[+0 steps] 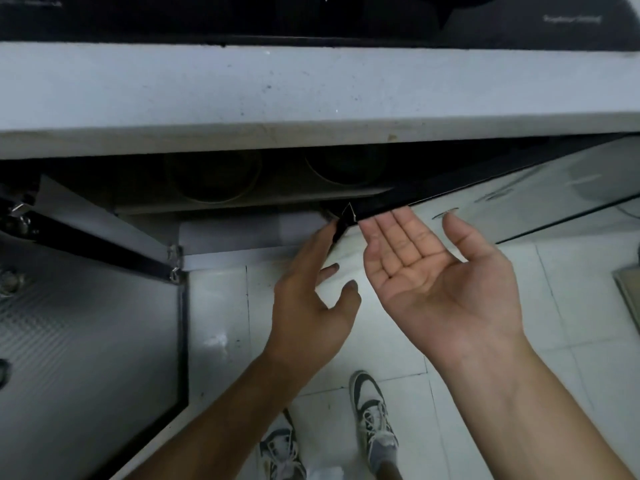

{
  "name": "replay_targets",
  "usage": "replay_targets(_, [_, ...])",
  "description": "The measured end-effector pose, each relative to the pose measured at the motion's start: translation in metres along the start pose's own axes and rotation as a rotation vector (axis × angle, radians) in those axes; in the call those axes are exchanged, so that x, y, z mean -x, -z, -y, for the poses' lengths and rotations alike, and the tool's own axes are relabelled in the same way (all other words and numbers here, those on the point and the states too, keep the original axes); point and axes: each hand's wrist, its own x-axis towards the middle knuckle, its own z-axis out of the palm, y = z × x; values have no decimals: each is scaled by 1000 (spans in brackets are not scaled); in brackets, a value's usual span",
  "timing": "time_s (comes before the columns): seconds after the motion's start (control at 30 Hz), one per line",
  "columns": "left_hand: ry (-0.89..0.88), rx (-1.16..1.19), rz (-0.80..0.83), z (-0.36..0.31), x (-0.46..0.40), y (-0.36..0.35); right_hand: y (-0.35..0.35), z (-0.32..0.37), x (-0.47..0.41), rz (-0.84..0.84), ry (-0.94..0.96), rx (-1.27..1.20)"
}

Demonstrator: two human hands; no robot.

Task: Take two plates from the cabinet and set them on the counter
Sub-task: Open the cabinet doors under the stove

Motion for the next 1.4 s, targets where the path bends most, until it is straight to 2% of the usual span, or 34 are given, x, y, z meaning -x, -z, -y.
replay_targets(0.23, [60, 5, 59, -4, 56, -21, 35, 8, 34, -2, -47, 64])
replay_targets(0.47, [41, -64, 70, -8, 112, -57, 70, 33, 69, 6, -126, 174])
replay_targets(0.67, [52, -124, 50, -16, 169, -105, 119, 66, 102, 35, -173, 295])
replay_targets(0.9, [62, -181, 148, -31, 227, -175, 183, 125, 139, 69, -183, 499])
replay_targets(1.1, [79, -204, 259, -42, 256, -244, 234, 193, 177, 52, -121, 623])
replay_targets(1.23, [46, -218, 305, -54, 264, -290, 260, 230, 196, 29, -60, 618])
replay_targets(1.4, [-57, -294, 371, -64, 262, -350, 290, 275, 210, -78, 41, 593])
